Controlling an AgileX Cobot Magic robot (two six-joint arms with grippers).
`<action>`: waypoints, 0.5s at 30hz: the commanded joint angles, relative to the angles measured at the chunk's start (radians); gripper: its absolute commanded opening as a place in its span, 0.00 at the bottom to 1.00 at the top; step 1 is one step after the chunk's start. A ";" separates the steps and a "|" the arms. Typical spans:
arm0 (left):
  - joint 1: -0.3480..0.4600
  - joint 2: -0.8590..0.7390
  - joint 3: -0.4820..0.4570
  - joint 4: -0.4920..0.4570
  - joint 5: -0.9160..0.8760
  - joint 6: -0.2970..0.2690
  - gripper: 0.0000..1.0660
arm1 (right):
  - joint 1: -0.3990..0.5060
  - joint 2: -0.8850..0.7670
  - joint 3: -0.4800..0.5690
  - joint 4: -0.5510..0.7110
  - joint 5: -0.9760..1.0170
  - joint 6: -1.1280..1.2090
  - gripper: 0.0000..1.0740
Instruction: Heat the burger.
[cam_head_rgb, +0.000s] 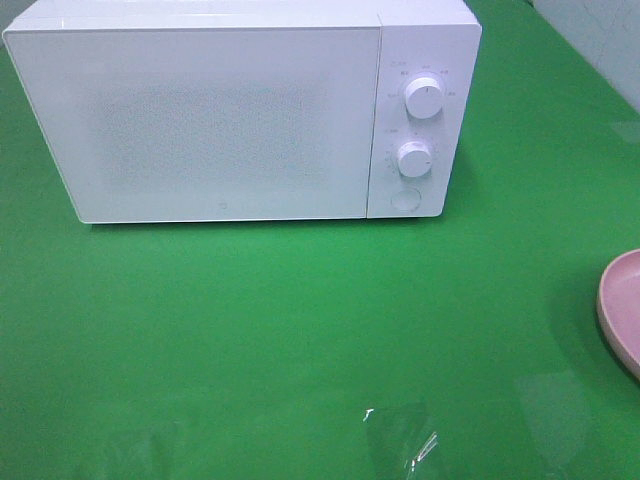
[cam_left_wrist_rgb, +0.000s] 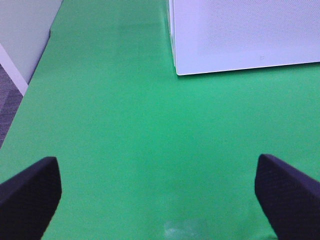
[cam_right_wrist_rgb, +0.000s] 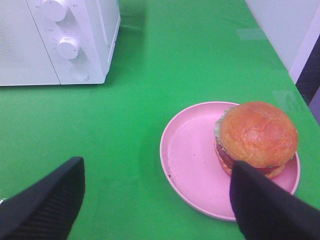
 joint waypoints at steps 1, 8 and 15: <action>0.001 -0.008 0.003 0.002 0.000 -0.004 0.92 | -0.005 -0.025 0.002 0.005 -0.010 -0.004 0.70; 0.001 -0.010 0.003 0.002 0.000 -0.004 0.92 | -0.005 -0.025 0.002 0.005 -0.010 -0.004 0.70; 0.001 -0.008 0.003 0.002 -0.001 -0.004 0.92 | -0.005 -0.025 0.002 0.005 -0.010 -0.004 0.70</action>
